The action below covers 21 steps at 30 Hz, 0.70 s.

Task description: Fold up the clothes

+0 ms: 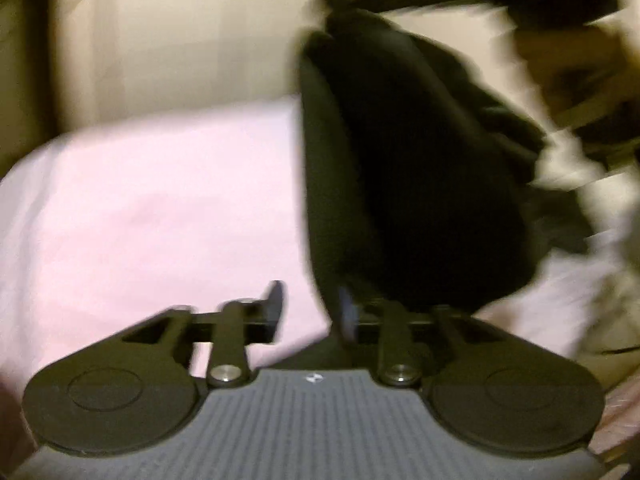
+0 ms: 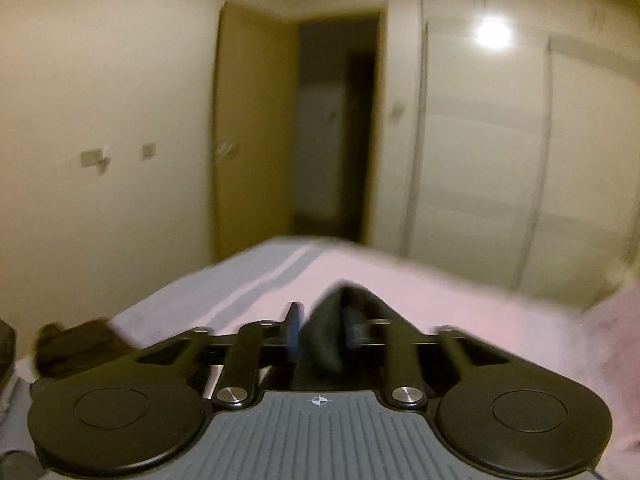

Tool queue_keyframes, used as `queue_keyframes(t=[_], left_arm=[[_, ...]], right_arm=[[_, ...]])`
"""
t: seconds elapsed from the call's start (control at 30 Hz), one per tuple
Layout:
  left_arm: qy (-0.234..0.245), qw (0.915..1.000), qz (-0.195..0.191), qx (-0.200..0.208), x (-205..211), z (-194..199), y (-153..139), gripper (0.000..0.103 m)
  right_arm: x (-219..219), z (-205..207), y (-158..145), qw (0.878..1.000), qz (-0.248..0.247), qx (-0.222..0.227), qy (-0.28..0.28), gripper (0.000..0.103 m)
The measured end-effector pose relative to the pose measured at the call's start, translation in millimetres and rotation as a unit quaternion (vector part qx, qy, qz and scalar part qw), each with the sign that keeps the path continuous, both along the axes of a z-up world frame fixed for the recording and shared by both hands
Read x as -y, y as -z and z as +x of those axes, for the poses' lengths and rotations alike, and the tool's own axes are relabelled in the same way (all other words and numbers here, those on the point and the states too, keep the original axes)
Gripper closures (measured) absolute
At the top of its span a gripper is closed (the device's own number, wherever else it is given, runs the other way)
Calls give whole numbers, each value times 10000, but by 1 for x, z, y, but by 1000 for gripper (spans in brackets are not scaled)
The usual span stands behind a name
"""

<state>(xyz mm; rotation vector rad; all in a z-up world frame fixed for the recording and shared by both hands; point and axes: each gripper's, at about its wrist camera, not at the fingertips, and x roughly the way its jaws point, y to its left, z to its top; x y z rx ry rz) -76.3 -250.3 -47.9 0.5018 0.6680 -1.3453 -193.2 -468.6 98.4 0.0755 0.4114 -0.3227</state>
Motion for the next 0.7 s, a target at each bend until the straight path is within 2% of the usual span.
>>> queue_keyframes(t=[0.03, 0.13, 0.23, 0.3, 0.4, 0.5, 0.63, 0.7], left_arm=[[-316, 9990, 317, -1, -3, 17, 16, 71], [-669, 9942, 845, -51, -17, 46, 56, 67], [-568, 9926, 1070, -45, -16, 50, 85, 52], [-278, 9931, 1140, 54, -6, 37, 97, 38], [304, 9925, 1158, 240, 23, 13, 119, 35], [1047, 9861, 1166, 555, 60, -28, 135, 27], [1880, 9682, 1193, 1141, 123, -71, 167, 25], [2109, 9571, 1382, 1425, 144, -92, 193, 25]], right_arm=[[5, 13, 17, 9997, 220, -115, 45, 33], [21, 9, 62, 9940, 740, -528, 600, 32], [30, -14, 104, 9797, 1129, -1133, 1210, 32], [37, -40, 133, 9652, 1280, -1605, 1620, 32], [48, -78, 172, 9413, 1621, -2110, 2080, 32], [68, -100, 200, 9240, 1803, -2488, 2276, 32], [85, -105, 228, 9227, 1748, -2803, 1987, 32], [94, -107, 250, 9258, 1723, -2893, 1719, 32]])
